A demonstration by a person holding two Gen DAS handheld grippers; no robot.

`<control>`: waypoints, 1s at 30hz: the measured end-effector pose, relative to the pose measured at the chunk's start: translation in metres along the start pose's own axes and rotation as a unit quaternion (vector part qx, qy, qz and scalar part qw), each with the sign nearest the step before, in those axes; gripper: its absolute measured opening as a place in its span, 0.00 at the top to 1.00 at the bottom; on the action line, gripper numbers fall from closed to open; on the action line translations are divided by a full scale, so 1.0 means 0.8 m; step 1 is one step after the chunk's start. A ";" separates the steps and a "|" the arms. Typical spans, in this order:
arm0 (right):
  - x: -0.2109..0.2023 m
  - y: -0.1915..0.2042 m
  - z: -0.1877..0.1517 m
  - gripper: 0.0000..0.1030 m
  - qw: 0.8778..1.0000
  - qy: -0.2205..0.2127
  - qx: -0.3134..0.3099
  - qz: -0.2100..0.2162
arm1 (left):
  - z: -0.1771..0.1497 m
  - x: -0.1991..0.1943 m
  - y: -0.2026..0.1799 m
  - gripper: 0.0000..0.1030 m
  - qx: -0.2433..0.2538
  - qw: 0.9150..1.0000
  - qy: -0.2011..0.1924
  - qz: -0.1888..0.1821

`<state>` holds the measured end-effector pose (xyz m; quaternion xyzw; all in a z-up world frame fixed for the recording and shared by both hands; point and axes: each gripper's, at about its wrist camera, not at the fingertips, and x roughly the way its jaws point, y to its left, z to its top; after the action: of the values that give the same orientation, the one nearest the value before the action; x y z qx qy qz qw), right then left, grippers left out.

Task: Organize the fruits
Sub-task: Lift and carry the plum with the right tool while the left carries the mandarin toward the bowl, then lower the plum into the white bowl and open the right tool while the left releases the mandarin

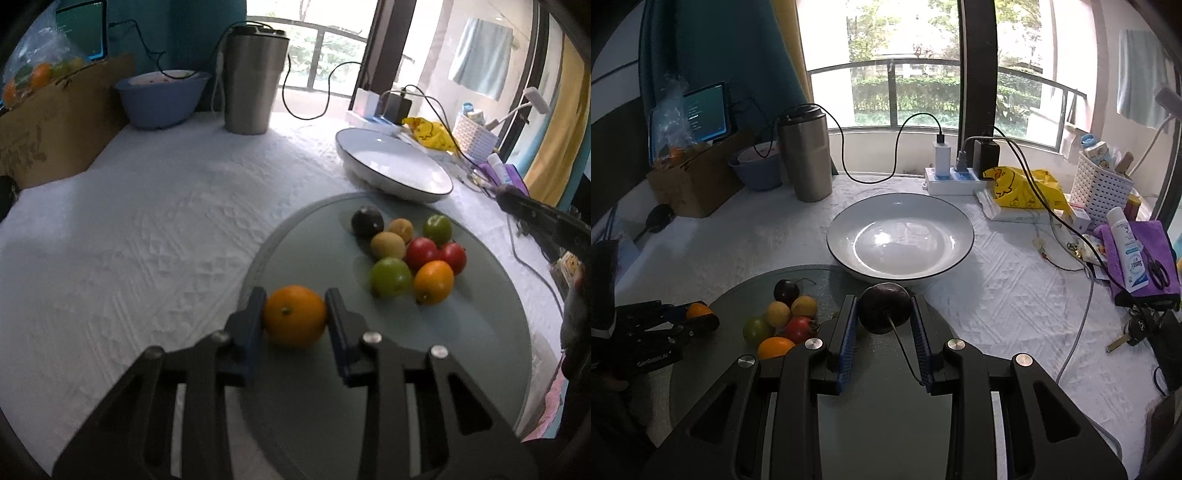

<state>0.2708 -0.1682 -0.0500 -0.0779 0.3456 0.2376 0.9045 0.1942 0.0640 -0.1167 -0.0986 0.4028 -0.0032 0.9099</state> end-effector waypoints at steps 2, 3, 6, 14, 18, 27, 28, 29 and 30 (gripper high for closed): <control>0.001 -0.001 0.001 0.70 1.000 -0.001 0.000 0.001 | 0.004 0.000 -0.001 0.67 -0.002 1.000 0.001 -0.002; 0.003 -0.003 0.003 0.70 1.000 -0.001 0.000 0.002 | 0.007 0.000 -0.002 0.67 -0.001 1.000 0.001 -0.003; 0.008 -0.007 0.007 0.70 1.000 -0.003 0.000 0.004 | 0.019 -0.001 -0.007 0.67 0.003 1.000 -0.005 -0.008; 0.027 -0.028 0.029 0.70 1.000 -0.011 0.000 0.005 | 0.071 0.014 -0.037 0.67 0.035 0.998 -0.035 -0.027; 0.040 -0.037 0.044 0.70 1.000 -0.018 -0.001 0.006 | 0.100 0.036 -0.054 0.67 0.045 0.997 -0.039 -0.047; 0.083 -0.056 0.068 0.70 1.000 -0.012 0.004 0.012 | 0.152 0.083 -0.086 0.67 0.074 0.995 -0.037 -0.062; 0.087 -0.057 0.070 0.70 1.000 -0.012 0.004 0.013 | 0.158 0.088 -0.089 0.67 0.078 0.994 -0.037 -0.061; 0.091 -0.057 0.072 0.70 1.000 -0.011 0.004 0.014 | 0.161 0.091 -0.091 0.67 0.078 0.994 -0.037 -0.061; 0.096 -0.058 0.074 0.70 1.000 -0.010 0.004 0.015 | 0.165 0.096 -0.092 0.67 0.079 0.994 -0.036 -0.061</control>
<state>0.3781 -0.1616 -0.0575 -0.0662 0.3387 0.2506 0.9045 0.3482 0.0087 -0.0730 -0.0508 0.3619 -0.0865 0.9268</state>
